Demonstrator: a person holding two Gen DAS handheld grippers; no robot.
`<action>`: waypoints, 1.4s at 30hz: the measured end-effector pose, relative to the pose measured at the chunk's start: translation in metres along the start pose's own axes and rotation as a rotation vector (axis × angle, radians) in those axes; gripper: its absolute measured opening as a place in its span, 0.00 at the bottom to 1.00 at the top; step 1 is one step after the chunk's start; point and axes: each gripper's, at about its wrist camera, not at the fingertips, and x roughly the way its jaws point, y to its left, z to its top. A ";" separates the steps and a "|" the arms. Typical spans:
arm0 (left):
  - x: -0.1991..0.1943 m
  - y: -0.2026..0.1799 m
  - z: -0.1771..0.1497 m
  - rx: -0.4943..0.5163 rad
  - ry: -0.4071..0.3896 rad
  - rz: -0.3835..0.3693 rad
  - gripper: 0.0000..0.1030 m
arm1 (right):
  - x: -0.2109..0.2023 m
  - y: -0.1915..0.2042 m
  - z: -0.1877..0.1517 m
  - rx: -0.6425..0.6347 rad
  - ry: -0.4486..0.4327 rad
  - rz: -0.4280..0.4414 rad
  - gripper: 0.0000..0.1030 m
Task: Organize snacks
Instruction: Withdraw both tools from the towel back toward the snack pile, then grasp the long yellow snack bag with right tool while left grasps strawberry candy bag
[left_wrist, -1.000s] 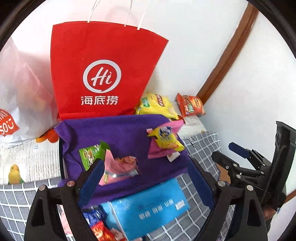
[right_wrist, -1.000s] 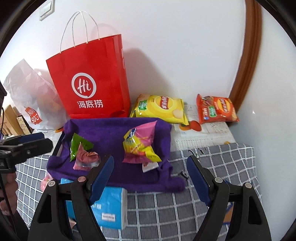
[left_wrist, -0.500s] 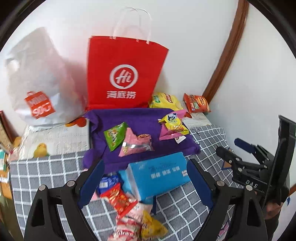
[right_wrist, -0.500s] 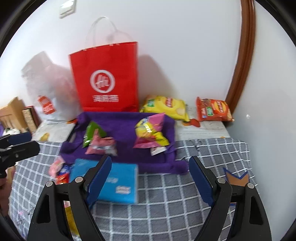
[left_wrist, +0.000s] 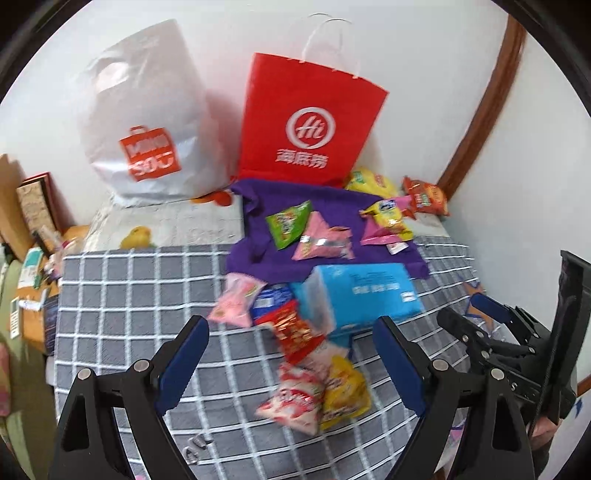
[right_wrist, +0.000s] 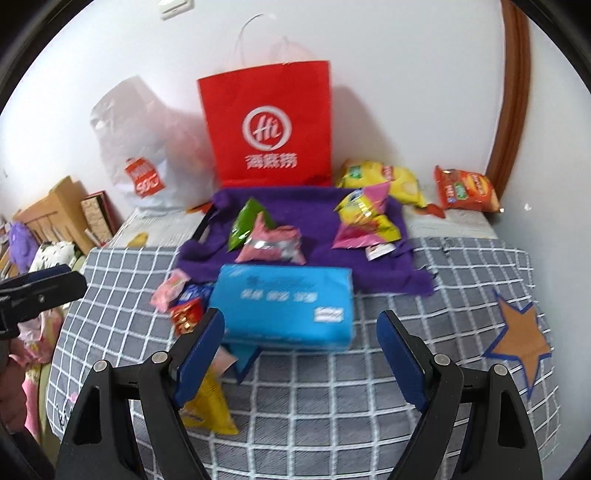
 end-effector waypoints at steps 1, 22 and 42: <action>-0.001 0.004 -0.003 -0.006 0.000 0.003 0.87 | 0.002 0.006 -0.005 -0.004 0.008 0.017 0.81; 0.003 0.047 -0.040 -0.087 0.033 0.013 0.87 | 0.048 0.076 -0.075 -0.060 0.155 0.168 0.57; 0.079 0.000 -0.077 0.026 0.201 0.052 0.85 | 0.046 0.031 -0.083 -0.099 0.098 0.126 0.36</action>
